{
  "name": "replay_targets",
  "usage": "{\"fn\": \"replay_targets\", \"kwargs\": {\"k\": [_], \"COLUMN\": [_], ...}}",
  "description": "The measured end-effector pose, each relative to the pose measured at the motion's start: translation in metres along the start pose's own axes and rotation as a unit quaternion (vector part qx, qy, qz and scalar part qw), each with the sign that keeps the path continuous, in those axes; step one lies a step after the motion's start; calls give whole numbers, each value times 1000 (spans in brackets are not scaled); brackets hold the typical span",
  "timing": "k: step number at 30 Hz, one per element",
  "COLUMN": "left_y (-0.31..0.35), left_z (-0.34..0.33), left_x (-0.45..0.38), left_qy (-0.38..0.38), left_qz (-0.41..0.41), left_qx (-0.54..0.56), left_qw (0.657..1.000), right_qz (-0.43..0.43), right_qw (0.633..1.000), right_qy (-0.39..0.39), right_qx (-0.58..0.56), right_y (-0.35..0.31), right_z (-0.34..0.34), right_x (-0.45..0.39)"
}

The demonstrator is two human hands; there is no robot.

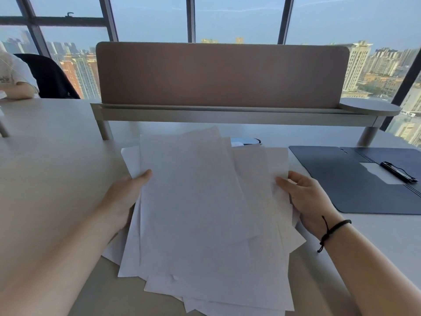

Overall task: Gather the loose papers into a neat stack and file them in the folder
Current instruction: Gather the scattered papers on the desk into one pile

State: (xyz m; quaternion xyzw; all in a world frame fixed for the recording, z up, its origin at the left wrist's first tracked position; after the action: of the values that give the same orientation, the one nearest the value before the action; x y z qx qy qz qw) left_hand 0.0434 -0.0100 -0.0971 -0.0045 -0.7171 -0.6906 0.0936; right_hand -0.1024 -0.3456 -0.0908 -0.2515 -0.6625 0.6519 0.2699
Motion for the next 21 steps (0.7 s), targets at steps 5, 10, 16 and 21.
{"fn": "replay_targets", "kwargs": {"k": [5,10,16,21], "left_y": [4,5,6,7], "left_z": [2,4,-2,-7], "left_x": [2,2,10,19], "left_qy": [5,14,-7,-29], "left_qz": [-17,-14,-10,-1], "left_qx": [-24,-24,4,5], "left_qw": [1000,1000,1000,1000], "right_qz": [180,75,-46,-68], "right_qw": [963,995,988,986], "right_qy": [61,58,50,73], "right_qx": [190,-26,-138,-132], "right_y": [-11,-10,-6,-1], "right_z": [2,6,3,-1], "right_x": [0,4,14,18]}}
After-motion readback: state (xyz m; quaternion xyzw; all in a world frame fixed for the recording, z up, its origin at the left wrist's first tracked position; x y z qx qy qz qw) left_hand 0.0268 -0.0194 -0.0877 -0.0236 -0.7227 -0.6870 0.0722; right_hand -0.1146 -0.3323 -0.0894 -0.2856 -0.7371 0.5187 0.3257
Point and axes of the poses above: each hand's wrist, its own x-axis away from the middle knuckle, its own z-axis out of the back of the hand, y = z × x, the point moved 4 cm from there along -x, towards the middle knuckle, and after that the axes turned 13 degrees about y, right-handed, at the moved point
